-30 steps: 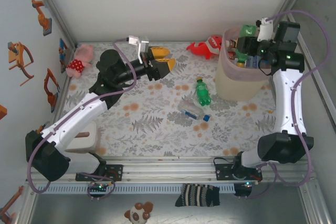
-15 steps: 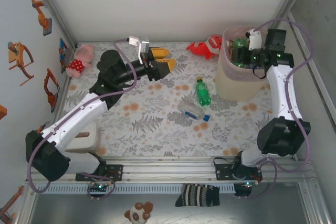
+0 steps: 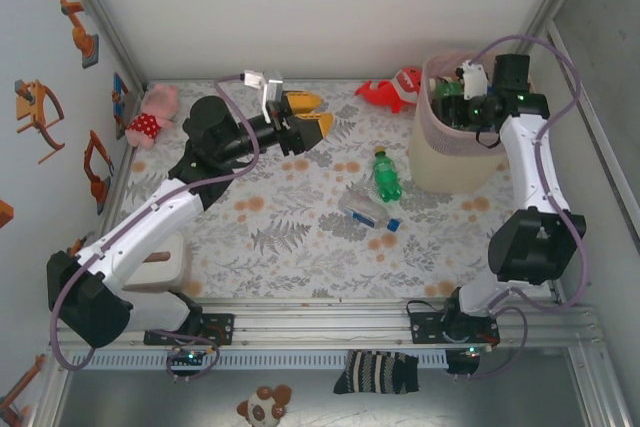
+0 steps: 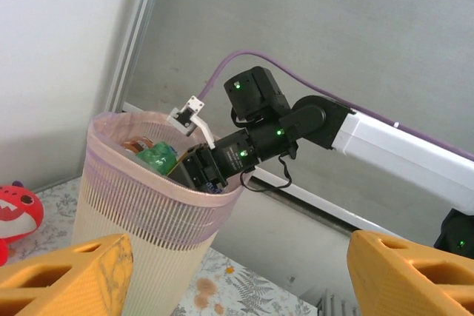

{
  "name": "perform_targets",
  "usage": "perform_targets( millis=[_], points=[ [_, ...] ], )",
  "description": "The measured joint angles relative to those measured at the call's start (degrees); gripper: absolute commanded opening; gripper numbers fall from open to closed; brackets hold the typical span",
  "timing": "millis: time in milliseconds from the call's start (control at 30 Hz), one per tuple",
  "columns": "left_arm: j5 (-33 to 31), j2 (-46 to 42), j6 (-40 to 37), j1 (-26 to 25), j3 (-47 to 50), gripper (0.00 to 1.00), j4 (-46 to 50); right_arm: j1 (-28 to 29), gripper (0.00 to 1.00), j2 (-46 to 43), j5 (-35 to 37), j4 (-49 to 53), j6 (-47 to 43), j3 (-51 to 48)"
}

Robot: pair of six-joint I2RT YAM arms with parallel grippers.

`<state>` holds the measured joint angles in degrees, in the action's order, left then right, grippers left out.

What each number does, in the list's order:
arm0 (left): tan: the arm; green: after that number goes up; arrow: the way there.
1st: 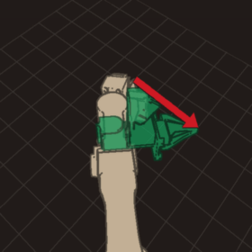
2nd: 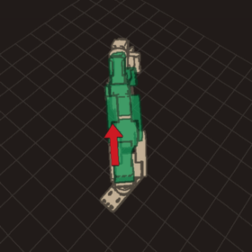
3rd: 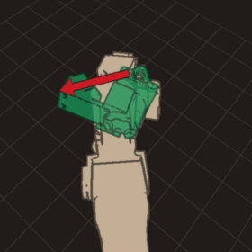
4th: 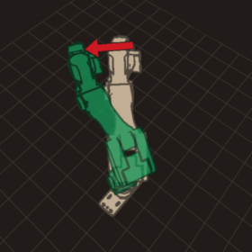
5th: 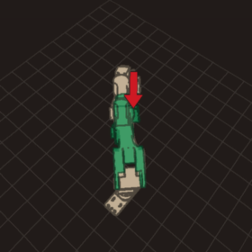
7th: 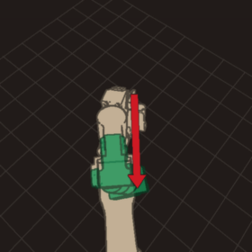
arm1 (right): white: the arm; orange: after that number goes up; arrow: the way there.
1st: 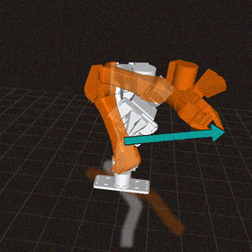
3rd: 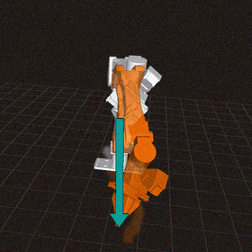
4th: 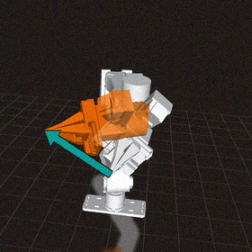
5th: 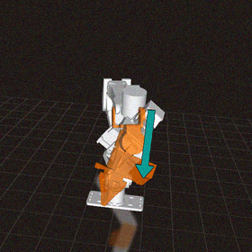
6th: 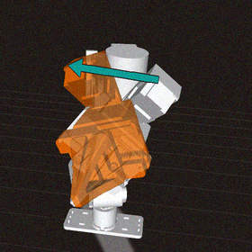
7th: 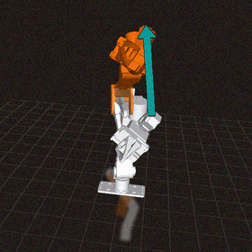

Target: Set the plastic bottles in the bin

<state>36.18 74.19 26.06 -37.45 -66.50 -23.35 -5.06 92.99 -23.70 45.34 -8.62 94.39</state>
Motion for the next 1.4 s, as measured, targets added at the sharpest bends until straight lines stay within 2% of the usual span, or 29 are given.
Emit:
perform_targets(
  millis=[200,267,433,667,767,900,1067,1200,1400],
  points=[
    [-0.4,-0.2,0.0,0.0,0.3,0.76,0.2,0.0,0.8,-1.2,0.0,2.0,1.8,5.3],
    [-0.6,-0.4,-0.1,0.0,0.3,0.76,0.5,0.1,0.77,-1.3,0.1,1.9,2.5,7.3],
    [-0.8,-1.4,-0.3,0.0,0.6,0.76,1.0,0.1,0.6,-1.4,0.0,0.6,4.9,9.6],
    [-1.4,-2.6,-0.8,0.0,1.3,0.76,1.2,1.4,0.6,2.3,-0.9,-0.7,5.9,10.3],
    [-1.8,-2.7,-1.0,0.1,1.8,0.76,1.2,2.1,0.54,4.3,-0.6,-1.5,6.1,8.6],
    [-2.1,-2.7,-0.9,0.1,2.5,0.76,1.4,2.5,0.52,4.4,0.0,-5.6,6.2,4.8],
    [-2.2,-2.7,-1.0,0.1,2.5,0.76,1.5,2.6,0.51,3.3,0.9,-7.1,6.5,3.5],
    [-2.4,-2.6,-1.0,0.1,2.5,0.75,1.8,2.6,0.56,2.4,2.0,-6.1,6.7,3.5],
    [-4.2,-2.6,-1.2,0.1,2.7,0.75,4.3,2.7,0.57,-1.9,3.9,-2.5,7.6,4.1]
  ],
)
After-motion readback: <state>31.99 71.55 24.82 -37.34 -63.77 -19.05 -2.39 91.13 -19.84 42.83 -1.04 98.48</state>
